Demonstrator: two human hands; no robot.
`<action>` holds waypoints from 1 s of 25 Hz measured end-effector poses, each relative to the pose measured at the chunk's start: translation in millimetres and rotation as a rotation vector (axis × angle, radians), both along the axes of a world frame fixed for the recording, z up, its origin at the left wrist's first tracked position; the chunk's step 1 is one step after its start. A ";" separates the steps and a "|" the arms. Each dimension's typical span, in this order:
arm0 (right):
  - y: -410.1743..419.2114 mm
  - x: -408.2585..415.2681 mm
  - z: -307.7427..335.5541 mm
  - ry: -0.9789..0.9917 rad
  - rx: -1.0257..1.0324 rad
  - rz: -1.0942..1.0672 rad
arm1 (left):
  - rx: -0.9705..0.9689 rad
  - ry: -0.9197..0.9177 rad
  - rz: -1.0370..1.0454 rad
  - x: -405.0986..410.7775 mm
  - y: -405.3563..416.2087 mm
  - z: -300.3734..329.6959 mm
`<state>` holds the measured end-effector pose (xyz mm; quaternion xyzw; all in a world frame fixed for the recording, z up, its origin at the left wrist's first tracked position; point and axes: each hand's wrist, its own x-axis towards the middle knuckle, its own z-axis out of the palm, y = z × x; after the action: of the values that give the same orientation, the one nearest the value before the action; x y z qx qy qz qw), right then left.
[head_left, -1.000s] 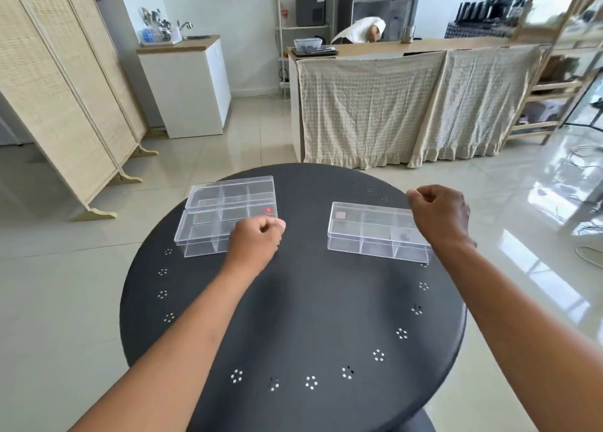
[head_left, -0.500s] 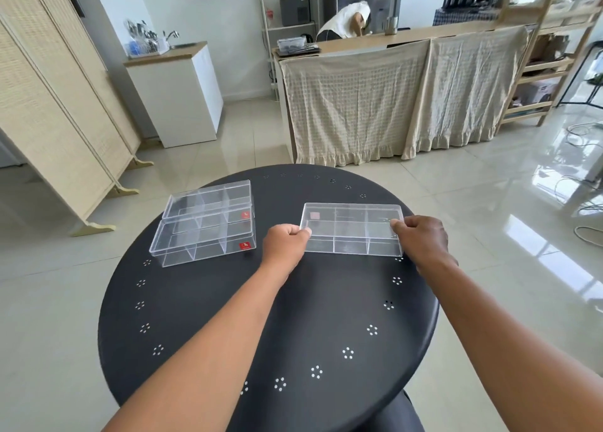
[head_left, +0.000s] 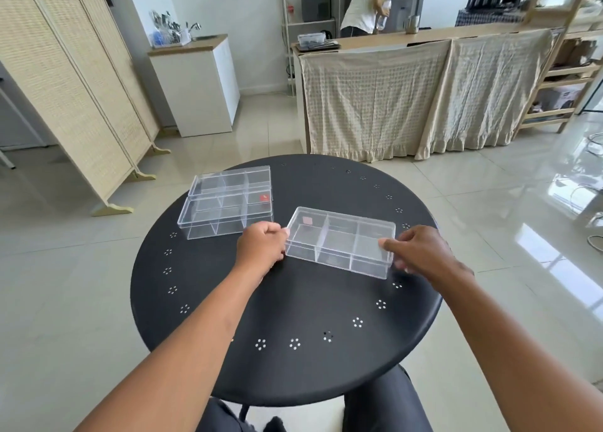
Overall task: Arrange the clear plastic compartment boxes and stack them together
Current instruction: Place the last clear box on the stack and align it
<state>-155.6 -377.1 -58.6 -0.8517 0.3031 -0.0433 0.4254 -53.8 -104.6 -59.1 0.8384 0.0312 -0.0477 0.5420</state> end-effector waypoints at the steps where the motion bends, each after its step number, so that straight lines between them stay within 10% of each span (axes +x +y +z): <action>1: 1.8 -7.0 3.7 0.050 -0.061 0.059 | 0.031 -0.019 0.044 -3.2 5.0 3.0; 6: 21.5 -15.6 26.2 -0.049 -0.219 0.192 | 0.047 0.265 -0.180 -29.6 0.9 14.8; 14: 50.3 -11.3 32.4 -0.044 -0.140 0.310 | 0.301 0.036 -0.014 -32.1 38.1 28.4; 20: 62.8 45.4 27.9 -0.120 -0.175 0.274 | 0.287 0.531 -0.247 -72.9 65.9 27.3; 25: 72.0 48.9 8.5 -0.039 -0.042 0.297 | 0.107 0.423 -0.043 -57.9 96.2 18.3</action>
<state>-106.6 -305.1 -50.0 -0.8949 0.1645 -0.0026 0.4148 -111.7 -8.4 -40.9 0.8377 0.1288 -0.2324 0.4772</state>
